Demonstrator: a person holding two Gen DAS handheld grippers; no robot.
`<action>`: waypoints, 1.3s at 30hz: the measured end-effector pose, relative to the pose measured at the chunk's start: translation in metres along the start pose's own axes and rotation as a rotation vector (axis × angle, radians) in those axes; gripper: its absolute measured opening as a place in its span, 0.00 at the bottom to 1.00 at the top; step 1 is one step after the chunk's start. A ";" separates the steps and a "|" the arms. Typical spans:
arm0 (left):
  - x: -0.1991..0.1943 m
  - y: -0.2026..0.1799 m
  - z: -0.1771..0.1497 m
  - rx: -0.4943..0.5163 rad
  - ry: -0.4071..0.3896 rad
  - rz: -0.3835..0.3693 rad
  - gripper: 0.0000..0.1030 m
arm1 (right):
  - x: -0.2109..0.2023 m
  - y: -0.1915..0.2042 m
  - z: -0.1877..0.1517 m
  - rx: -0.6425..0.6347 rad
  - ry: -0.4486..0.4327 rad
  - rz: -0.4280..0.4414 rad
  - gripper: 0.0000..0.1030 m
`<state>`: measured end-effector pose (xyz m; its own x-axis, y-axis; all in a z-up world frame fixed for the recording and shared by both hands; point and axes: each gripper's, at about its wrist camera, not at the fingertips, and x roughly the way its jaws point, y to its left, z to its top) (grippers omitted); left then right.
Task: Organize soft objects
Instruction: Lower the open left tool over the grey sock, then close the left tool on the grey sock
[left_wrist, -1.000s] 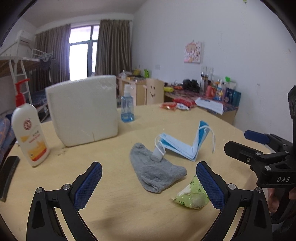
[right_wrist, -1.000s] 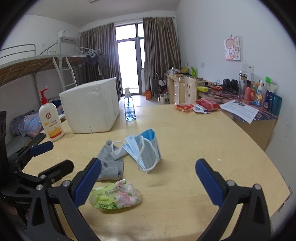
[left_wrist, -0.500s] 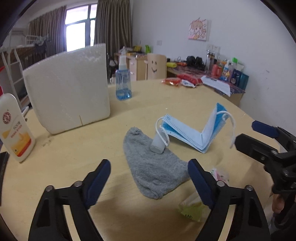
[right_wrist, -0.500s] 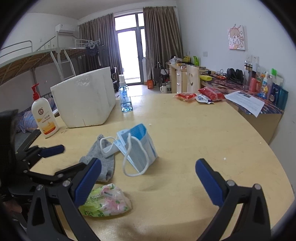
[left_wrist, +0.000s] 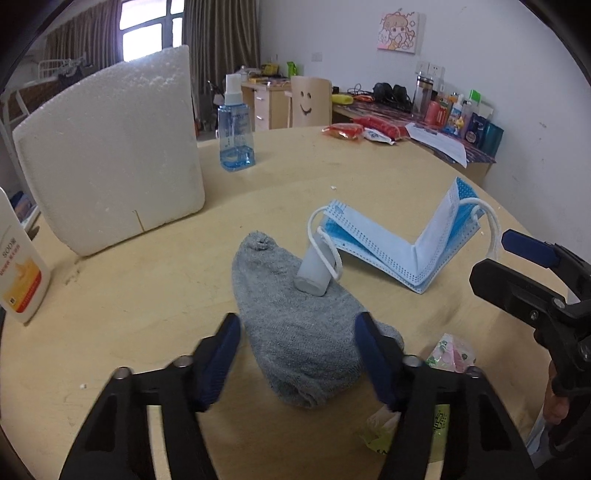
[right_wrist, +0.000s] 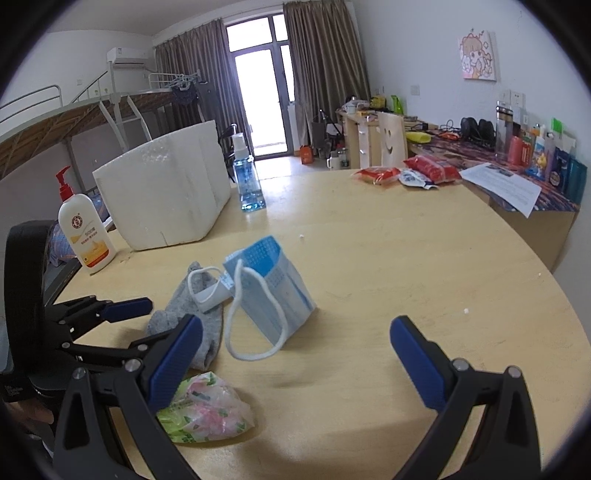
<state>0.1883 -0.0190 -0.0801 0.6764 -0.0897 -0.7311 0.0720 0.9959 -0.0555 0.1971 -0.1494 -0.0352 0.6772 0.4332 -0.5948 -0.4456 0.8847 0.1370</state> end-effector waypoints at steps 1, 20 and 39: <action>0.002 0.000 0.000 -0.001 0.009 -0.005 0.55 | 0.001 0.000 0.000 -0.004 0.004 0.002 1.00; 0.002 -0.002 -0.003 -0.007 0.035 -0.089 0.13 | 0.011 0.005 0.001 -0.017 0.049 0.002 1.00; -0.001 0.009 -0.005 -0.059 0.043 -0.125 0.13 | 0.040 0.005 0.004 0.034 0.161 -0.013 0.42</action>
<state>0.1848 -0.0102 -0.0829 0.6325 -0.2139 -0.7445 0.1101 0.9762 -0.1869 0.2245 -0.1264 -0.0550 0.5794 0.3907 -0.7153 -0.4156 0.8966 0.1531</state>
